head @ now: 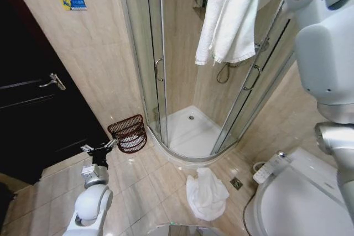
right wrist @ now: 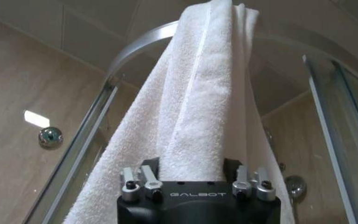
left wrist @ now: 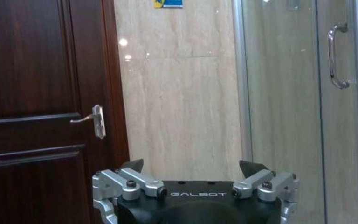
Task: Discard the used towel into the hamper.
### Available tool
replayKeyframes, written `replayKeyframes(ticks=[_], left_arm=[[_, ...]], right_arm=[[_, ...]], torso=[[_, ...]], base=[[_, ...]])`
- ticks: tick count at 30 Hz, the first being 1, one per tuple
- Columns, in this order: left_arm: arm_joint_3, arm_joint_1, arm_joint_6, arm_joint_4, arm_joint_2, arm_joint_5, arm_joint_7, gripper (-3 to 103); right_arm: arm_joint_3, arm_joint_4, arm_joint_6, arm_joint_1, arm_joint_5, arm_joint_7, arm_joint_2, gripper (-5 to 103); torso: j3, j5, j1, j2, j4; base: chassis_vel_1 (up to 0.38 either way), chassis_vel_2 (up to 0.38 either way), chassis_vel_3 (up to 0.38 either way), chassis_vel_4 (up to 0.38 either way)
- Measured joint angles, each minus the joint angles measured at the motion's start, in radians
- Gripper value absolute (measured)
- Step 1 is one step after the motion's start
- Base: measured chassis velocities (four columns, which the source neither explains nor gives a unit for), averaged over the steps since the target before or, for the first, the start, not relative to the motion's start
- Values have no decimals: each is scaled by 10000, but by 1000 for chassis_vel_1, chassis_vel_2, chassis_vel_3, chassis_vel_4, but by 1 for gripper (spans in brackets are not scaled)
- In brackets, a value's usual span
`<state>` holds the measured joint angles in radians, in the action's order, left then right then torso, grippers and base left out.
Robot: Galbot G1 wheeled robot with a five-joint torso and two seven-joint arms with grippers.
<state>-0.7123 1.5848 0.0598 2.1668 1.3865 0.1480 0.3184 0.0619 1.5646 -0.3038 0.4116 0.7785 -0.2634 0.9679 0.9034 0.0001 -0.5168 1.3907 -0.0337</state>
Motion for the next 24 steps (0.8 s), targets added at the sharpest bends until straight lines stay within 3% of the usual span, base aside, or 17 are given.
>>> replayKeyframes(ticks=[2, 7, 10, 11, 16, 24], left_arm=[[42, -22, -1, -14, 17, -6, 0, 100], [53, -12, -10, -29, 35, -21, 0, 100], [49, -3, -48, -75, 29, -36, 1, 100], [49, -3, -48, -75, 29, -36, 1, 100], [105, -40, -51, -109, 22, -49, 1, 100], [180, -15, -61, -178, 35, -85, 0, 100]], right_arm=[[-24, 53, 16, -79, -21, 1, -29, 53], [-93, 237, 29, -256, -63, 32, -128, 42], [-208, 409, 33, -491, -104, 47, -211, 26], [-208, 409, 33, -491, -104, 47, -211, 26], [-291, 722, 37, -882, -90, 80, -433, 6], [-466, 1324, 48, -1576, 138, 119, -905, 3]], torso=[[-1, -1, 0, 0, -2], [-2, -1, 1, -1, -2], [-2, -1, 1, -2, -1], [-2, -1, 1, -2, -1], [-3, -1, 2, -3, -2], [-4, -3, 2, -3, -2]], base=[[0, 0, 0, 0], [0, 0, 0, 0], [0, 0, 0, 0], [0, 0, 0, 0], [0, 0, 0, 0], [0, 0, 0, 0]])
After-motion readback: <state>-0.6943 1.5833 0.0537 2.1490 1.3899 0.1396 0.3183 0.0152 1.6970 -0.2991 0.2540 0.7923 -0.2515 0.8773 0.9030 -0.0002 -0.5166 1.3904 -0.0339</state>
